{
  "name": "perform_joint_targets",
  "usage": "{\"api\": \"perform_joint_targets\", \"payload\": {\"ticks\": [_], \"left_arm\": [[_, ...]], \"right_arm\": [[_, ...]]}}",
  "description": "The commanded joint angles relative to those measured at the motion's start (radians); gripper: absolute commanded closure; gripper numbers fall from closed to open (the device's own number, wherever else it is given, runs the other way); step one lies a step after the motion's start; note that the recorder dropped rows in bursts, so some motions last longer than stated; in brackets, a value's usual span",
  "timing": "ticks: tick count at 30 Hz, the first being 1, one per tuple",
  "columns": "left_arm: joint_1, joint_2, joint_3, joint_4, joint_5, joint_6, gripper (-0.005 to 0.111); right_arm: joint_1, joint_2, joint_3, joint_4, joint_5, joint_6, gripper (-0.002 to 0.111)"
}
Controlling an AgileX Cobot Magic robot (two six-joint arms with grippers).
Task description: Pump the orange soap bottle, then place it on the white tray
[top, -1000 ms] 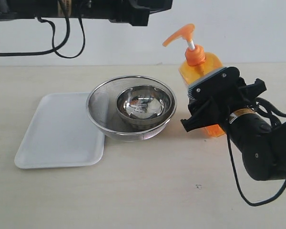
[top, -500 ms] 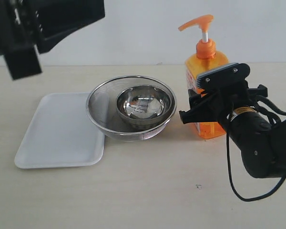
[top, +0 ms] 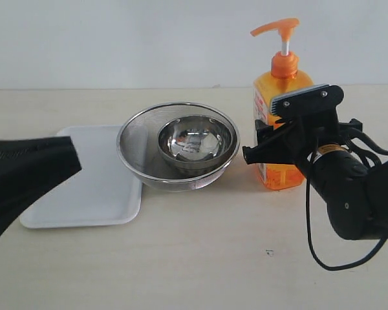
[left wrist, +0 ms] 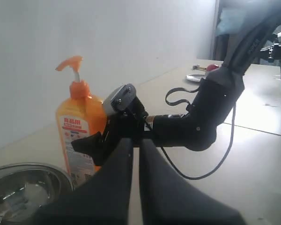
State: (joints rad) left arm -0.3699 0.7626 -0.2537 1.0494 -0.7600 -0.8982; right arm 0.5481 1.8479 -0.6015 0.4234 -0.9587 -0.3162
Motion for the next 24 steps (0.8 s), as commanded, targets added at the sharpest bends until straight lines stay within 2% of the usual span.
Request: {"api": "perform_joint_targets", "payload": {"ticks": [1,9,12,20,24], "left_arm": [[0.001,-0.088,0.108,-0.130,-0.001,0.105,0.102],[0.001,-0.216,0.246,-0.204,0.012,0.178,0.102],[0.001,-0.248,0.254,-0.204,0.013,0.178,0.102],[0.001,-0.285,0.254,-0.185,0.121,0.150,0.102],[0.001,-0.285,0.254,-0.241,0.242,0.086,0.102]], "right_arm": [[0.000,-0.003,0.000,-0.003,0.052,0.021,0.108],[0.000,-0.003,0.000,-0.003,0.052,0.022,0.108],[0.000,-0.003,0.000,-0.003,0.052,0.022,0.108],[0.000,-0.003,0.000,0.016,0.054,0.025,0.108],[0.000,-0.003,0.000,0.031,0.054,0.032,0.108]]}}
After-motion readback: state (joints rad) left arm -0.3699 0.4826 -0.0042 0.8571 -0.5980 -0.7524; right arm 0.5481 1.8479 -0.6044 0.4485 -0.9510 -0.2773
